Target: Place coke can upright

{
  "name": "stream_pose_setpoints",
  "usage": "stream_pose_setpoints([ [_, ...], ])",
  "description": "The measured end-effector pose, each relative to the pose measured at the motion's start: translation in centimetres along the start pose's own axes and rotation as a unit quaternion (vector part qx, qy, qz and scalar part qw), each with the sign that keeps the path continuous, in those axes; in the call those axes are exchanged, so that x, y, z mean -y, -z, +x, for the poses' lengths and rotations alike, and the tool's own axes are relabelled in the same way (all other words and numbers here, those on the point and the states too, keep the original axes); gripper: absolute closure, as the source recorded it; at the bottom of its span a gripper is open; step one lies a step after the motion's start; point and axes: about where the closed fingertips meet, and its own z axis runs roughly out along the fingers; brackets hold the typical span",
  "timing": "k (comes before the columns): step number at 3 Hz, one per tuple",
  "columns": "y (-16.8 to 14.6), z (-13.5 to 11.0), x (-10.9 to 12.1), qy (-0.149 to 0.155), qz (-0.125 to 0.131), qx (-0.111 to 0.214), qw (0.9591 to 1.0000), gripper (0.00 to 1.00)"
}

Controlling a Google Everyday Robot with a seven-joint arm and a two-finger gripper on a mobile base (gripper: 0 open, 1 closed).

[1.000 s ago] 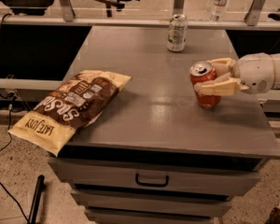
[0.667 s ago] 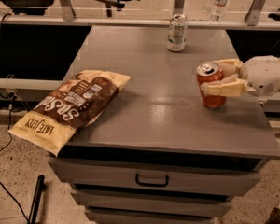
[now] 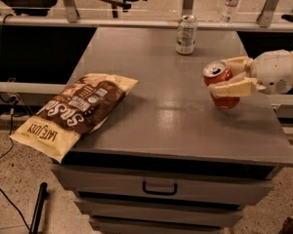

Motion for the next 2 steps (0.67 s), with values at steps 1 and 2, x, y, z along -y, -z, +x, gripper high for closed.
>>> stream_pose_setpoints([
  [1, -0.1, -1.1, -0.1, -0.006, -0.004, 0.041, 0.9991, 1.00],
  [2, -0.6, -3.0, 0.2, -0.009, -0.016, 0.099, 0.9949, 1.00],
])
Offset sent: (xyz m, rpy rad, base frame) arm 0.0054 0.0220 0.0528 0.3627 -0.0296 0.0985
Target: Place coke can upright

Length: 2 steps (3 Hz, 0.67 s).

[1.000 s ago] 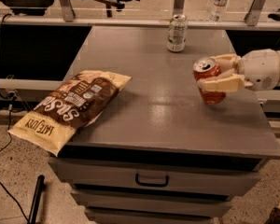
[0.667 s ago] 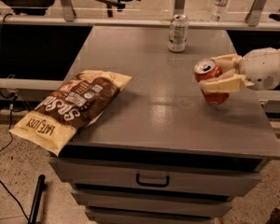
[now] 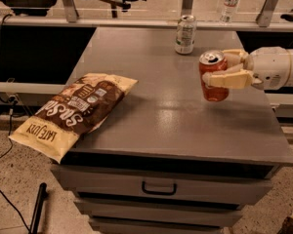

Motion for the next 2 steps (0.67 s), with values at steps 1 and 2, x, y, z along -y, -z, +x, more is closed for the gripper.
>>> stream_pose_setpoints([
  [1, -0.3, -0.4, 1.1, -0.007, -0.001, 0.042, 0.9991, 1.00],
  [2, 0.3, 0.5, 2.6, -0.018, 0.008, 0.069, 0.9974, 1.00],
])
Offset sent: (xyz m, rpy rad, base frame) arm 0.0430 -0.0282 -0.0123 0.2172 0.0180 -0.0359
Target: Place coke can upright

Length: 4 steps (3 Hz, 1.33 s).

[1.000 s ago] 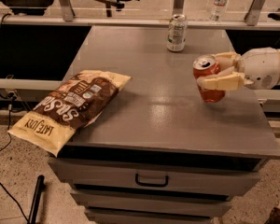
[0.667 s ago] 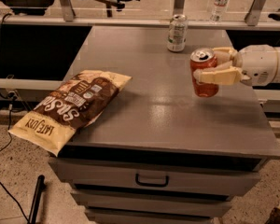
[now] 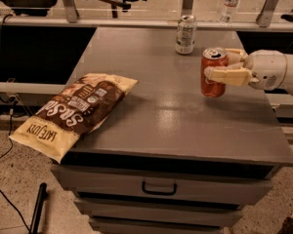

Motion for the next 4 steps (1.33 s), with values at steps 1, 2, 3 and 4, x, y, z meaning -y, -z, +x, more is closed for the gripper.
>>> stream_pose_setpoints([
  [1, 0.71, 1.02, 1.06, -0.014, 0.004, 0.032, 0.9994, 0.84],
  [2, 0.53, 1.16, 1.17, -0.016, 0.002, 0.036, 0.9992, 0.60],
  [3, 0.25, 1.08, 1.14, -0.016, 0.000, 0.036, 0.9992, 0.36],
  [4, -0.13, 0.99, 1.11, -0.016, -0.003, 0.036, 0.9992, 0.05],
])
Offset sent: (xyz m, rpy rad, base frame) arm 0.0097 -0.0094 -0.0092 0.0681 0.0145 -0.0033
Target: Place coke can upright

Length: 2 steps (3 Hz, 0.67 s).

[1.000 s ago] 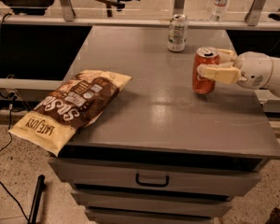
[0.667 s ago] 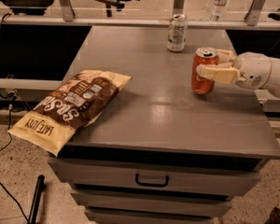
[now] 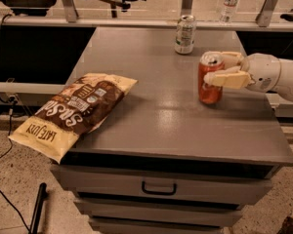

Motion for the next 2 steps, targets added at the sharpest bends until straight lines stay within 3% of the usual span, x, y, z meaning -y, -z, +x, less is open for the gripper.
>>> stream_pose_setpoints([
  [2, -0.19, -0.03, -0.02, 0.000, -0.002, 0.000, 1.0000, 0.00],
])
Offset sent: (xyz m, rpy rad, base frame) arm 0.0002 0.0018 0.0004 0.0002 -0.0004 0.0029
